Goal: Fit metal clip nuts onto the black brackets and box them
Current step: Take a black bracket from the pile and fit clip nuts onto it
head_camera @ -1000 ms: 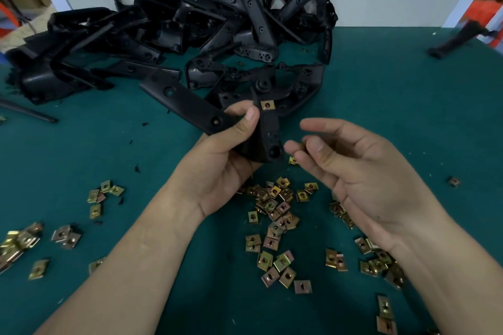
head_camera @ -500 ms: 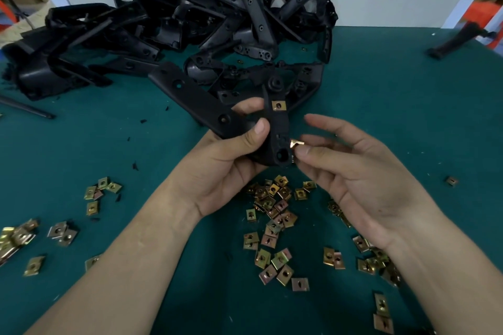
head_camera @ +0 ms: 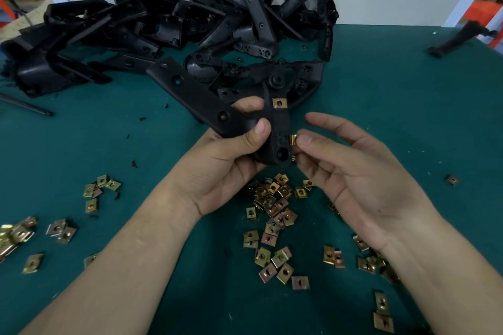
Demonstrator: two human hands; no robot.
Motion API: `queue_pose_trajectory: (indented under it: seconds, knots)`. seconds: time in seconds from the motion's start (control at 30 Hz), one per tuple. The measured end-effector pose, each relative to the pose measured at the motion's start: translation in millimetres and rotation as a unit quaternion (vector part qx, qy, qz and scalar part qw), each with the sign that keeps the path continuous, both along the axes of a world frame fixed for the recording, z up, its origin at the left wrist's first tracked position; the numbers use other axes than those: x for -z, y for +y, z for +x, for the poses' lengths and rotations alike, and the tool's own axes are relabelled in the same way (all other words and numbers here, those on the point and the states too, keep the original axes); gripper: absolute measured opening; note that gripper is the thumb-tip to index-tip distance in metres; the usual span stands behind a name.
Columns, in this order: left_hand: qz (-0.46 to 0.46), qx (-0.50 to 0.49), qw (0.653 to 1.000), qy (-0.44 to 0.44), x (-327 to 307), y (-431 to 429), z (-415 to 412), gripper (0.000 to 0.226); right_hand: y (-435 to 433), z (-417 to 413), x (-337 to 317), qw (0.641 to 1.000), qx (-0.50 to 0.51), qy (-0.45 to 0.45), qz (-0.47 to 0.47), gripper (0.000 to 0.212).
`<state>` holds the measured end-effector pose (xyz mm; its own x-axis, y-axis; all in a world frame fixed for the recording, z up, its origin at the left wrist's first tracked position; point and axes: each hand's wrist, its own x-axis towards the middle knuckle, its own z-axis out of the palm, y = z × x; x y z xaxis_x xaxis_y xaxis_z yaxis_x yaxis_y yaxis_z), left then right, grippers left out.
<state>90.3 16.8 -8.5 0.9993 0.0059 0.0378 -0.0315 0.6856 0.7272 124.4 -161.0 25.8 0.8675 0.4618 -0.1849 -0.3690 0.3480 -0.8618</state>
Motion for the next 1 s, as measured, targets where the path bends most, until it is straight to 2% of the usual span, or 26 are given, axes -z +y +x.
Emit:
queue_pose_trajectory:
  seconds: [0.27, 0.43, 0.7, 0.87, 1.0]
  knots:
    - [0.003, -0.003, 1.0, -0.008, 0.4, -0.8, 0.7, 0.03, 1.6, -1.3, 2.2, 1.0, 0.028, -0.01, -0.001, 0.042]
    - [0.011, -0.004, 1.0, -0.015, 1.3, -0.7, 1.2, 0.03, 3.2, -3.2, 2.5, 1.0, 0.006, -0.011, -0.01, 0.037]
    - [0.029, -0.016, 0.999, -0.022, 2.7, -0.8, 1.2, 0.024, 1.7, -4.4, 2.2, 0.997, 0.007, -0.036, -0.066, 0.043]
    - [0.052, -0.032, 0.998, -0.03, 3.2, -3.3, 1.6, 0.024, 6.4, -8.4, 6.8, 0.993, 0.046, -0.048, -0.095, 0.051]
    - [0.082, -0.042, 0.995, -0.037, 4.1, -5.6, 1.4, 0.02, 9.1, -12.2, 11.8, 0.991, 0.059, -0.06, -0.105, 0.034]
